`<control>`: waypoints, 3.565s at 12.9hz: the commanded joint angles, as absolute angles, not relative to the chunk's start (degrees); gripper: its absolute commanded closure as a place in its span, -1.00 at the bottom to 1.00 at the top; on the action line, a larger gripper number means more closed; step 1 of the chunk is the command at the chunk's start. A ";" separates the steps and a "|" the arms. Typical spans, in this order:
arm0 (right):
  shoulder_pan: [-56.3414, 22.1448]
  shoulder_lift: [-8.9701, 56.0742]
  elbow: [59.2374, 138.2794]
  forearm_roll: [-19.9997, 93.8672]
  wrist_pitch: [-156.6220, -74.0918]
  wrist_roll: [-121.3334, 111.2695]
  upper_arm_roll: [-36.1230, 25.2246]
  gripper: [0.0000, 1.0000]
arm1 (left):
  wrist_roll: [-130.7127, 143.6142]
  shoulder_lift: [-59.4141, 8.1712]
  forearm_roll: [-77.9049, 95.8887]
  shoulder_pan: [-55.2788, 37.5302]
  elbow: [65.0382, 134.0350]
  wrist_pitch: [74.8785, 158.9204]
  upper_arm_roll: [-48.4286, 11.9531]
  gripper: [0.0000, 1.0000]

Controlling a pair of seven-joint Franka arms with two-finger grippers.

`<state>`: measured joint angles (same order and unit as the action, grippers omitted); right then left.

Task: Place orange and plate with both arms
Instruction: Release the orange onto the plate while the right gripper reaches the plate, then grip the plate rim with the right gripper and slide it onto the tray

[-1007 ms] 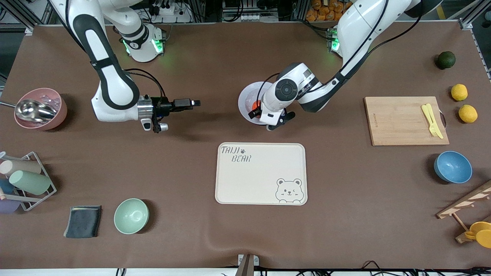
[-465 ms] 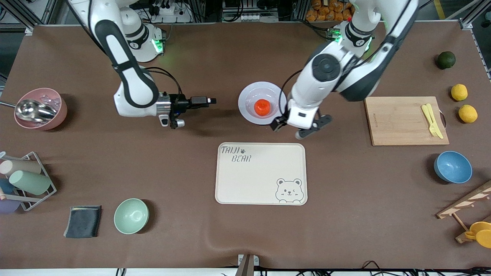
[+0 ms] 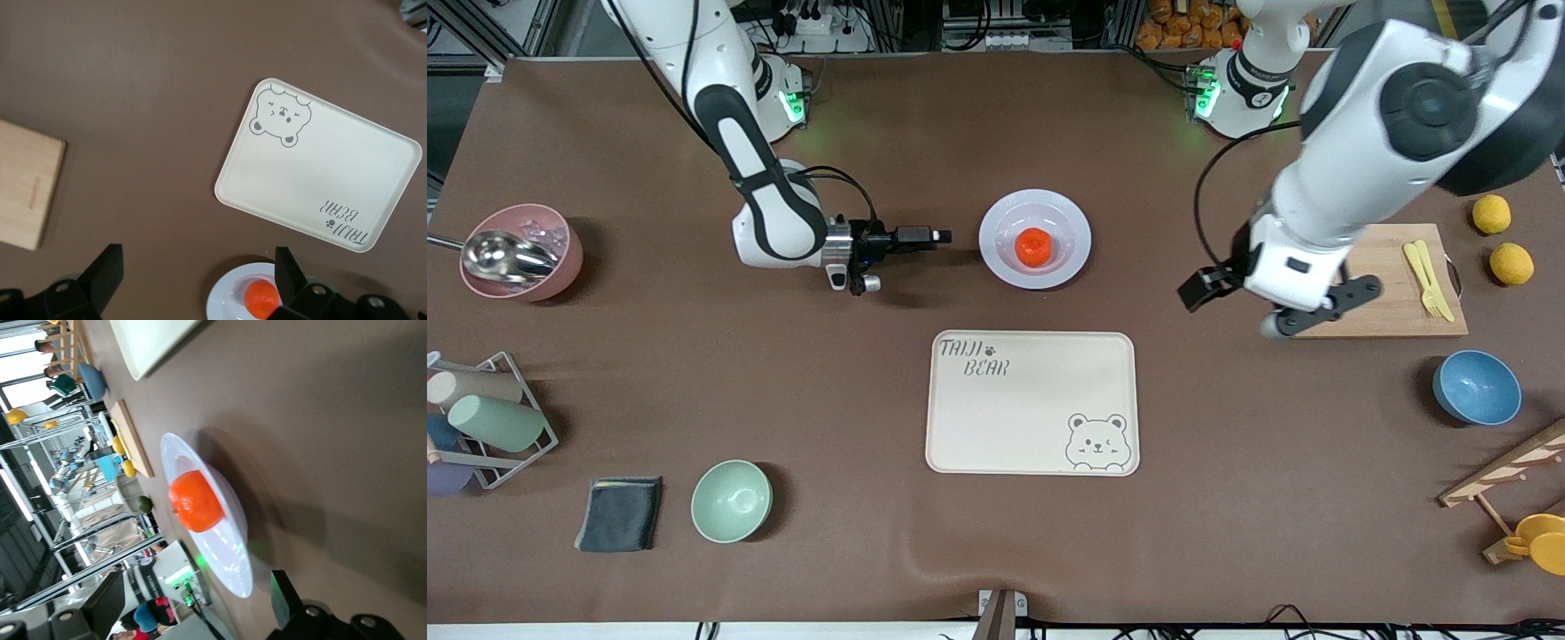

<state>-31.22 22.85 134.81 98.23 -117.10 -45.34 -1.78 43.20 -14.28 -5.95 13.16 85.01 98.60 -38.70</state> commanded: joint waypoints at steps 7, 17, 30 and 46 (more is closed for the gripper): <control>-38.06 26.28 133.68 110.57 -118.65 -53.26 -2.29 -0.26 | 11.99 -2.20 2.63 1.94 86.04 93.08 -8.56 -1.00; -40.60 29.09 131.92 113.90 -121.64 -54.67 -2.29 -0.26 | 10.11 0.18 2.55 3.60 86.04 89.30 -5.19 -1.00; -44.56 30.76 131.57 119.71 -121.73 -57.04 -2.29 0.41 | 9.76 0.17 3.08 3.34 86.05 88.42 -5.80 -1.00; -44.30 27.79 129.73 124.71 -120.94 -55.91 -1.67 1.00 | 9.23 -0.62 4.75 3.51 86.04 89.21 -5.80 -1.00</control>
